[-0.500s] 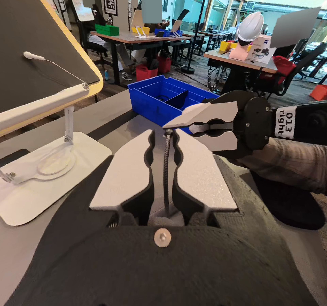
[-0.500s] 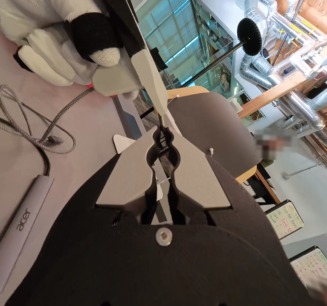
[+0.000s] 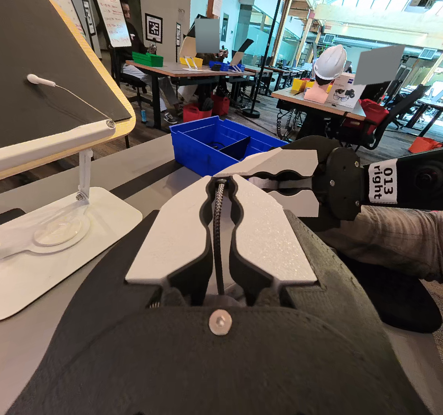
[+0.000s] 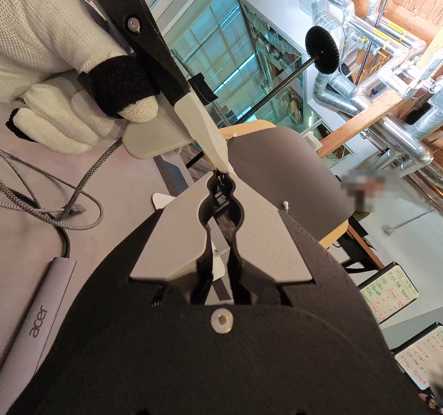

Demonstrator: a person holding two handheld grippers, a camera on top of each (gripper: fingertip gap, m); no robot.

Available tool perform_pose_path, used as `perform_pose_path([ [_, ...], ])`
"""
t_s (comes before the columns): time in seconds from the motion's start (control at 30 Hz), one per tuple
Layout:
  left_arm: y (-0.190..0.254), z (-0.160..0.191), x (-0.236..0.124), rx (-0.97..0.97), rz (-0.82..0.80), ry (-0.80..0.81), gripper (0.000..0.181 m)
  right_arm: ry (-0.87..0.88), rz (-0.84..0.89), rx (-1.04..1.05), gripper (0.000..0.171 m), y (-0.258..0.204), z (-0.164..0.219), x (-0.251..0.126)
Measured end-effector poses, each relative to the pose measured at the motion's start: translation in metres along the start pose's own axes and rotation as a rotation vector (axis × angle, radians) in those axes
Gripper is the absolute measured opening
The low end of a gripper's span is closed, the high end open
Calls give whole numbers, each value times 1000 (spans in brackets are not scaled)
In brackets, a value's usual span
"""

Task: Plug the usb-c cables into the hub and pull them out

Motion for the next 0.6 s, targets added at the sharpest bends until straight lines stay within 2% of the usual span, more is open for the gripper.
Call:
perform_pose_path([
  [0.17,-1,1,-2,37,4,11,10,4,-27,16,4,0,-2,1],
  [0.2,-3,1,-3,43,7,21,10,14,-40,26,18,0,-3,1],
  [0.27,-5,-1,-8,106,39,56,10,11,-99,95,28,1,-2,2],
  [0.4,-19,-9,-19,246,52,85,10,-14,-262,257,25,6,8,2],
  [0.5,-23,-23,-25,332,132,129,10,-47,-408,414,22,7,20,3],
  [0.6,-23,-34,-24,457,173,115,10,-136,-534,457,24,1,35,4],
])
Point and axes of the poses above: each gripper's, where its closed fingertips meet, x out along the fingers, z out of its underside, y = z × x across the jaws, the point moved 6 cm from there along -x, back along the fingers, and after that the axes turned 6 degrees about -y, right-handed, at the moved point
